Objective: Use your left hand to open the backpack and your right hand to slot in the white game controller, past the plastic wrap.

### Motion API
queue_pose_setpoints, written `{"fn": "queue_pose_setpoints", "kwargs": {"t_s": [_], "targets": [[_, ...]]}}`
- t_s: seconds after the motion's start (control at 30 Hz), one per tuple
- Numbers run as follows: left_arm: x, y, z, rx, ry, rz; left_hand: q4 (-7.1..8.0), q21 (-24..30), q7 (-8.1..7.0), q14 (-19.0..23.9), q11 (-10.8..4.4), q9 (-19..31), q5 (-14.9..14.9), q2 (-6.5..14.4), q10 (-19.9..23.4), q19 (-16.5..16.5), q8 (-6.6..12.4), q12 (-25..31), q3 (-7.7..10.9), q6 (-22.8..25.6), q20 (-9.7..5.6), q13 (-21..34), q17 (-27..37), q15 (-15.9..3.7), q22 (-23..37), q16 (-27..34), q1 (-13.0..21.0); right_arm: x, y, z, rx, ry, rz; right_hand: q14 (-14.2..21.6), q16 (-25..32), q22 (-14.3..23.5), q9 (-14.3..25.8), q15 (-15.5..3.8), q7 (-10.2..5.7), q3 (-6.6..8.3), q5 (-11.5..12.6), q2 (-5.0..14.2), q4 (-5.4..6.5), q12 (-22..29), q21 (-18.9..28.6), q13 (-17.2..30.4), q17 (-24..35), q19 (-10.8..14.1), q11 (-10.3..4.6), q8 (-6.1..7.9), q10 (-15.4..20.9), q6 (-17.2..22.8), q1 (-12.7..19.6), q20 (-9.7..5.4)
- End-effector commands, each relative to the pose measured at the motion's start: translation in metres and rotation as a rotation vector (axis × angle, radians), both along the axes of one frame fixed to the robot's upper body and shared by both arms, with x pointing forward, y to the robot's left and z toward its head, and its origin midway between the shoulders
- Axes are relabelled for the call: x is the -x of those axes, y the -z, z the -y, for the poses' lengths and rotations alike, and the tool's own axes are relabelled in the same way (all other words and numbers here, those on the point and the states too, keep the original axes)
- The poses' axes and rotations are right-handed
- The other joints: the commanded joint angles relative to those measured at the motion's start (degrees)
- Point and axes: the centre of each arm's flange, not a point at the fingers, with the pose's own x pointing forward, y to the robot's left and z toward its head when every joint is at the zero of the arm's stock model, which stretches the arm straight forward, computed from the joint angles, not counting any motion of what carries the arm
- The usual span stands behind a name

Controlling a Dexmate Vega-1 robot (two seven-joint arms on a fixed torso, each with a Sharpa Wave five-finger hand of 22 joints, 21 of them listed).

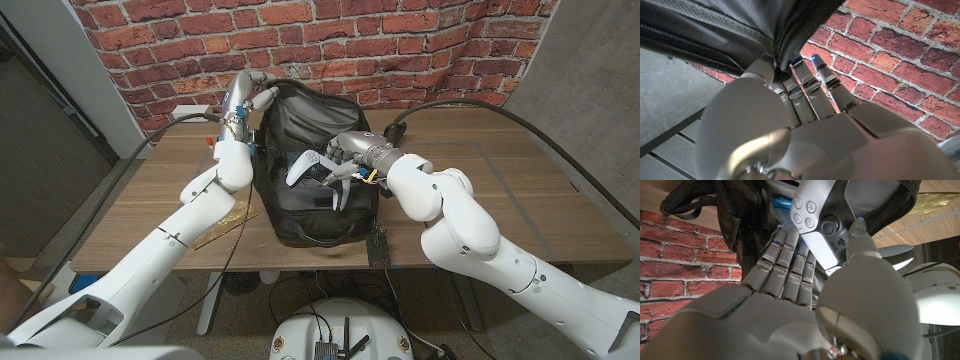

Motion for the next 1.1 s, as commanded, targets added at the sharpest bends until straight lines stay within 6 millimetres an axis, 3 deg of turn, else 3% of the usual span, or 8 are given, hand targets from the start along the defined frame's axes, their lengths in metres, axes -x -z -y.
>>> {"fn": "queue_pose_setpoints", "kwargs": {"t_s": [0.03,1.1], "targets": [[0.001,-0.004,-0.002,0.089,0.024,-0.064,-0.31,0.4,0.56,0.6,-0.1,0.2,0.3,0.6,0.5,0.8,0.26,0.2,0.37,-0.1,-7.59,0.2,0.2,-1.11,0.3,0.3,0.4,-0.007,-0.003,-0.01,0.013,-0.023,0.011,0.5,-0.1,0.1,0.3,-8.41,-6.07,0.51,2.1,8.14,-0.07,0.1,0.4,1.0,0.2,0.2,-8.11,0.07,8.4,6.1,4.7,-7.28],[-0.001,-0.004,0.002,0.181,0.08,-0.135,-0.3,0.5,1.18,0.9,0.34,0.3,0.3,0.3,0.3,2.0,-0.18,0.0,0.4,-0.3,-7.61,0.2,0.0,-1.08,0.2,-0.1,1.0,-0.025,-0.009,-0.027,0.075,0.023,0.035,0.5,-0.4,0.1,0.4,-8.31,-6.02,0.47,2.2,8.32,0.06,-0.3,0.5,1.3,0.4,0.1,-7.96,-0.21,8.5,6.1,5.1,-7.26]]}}
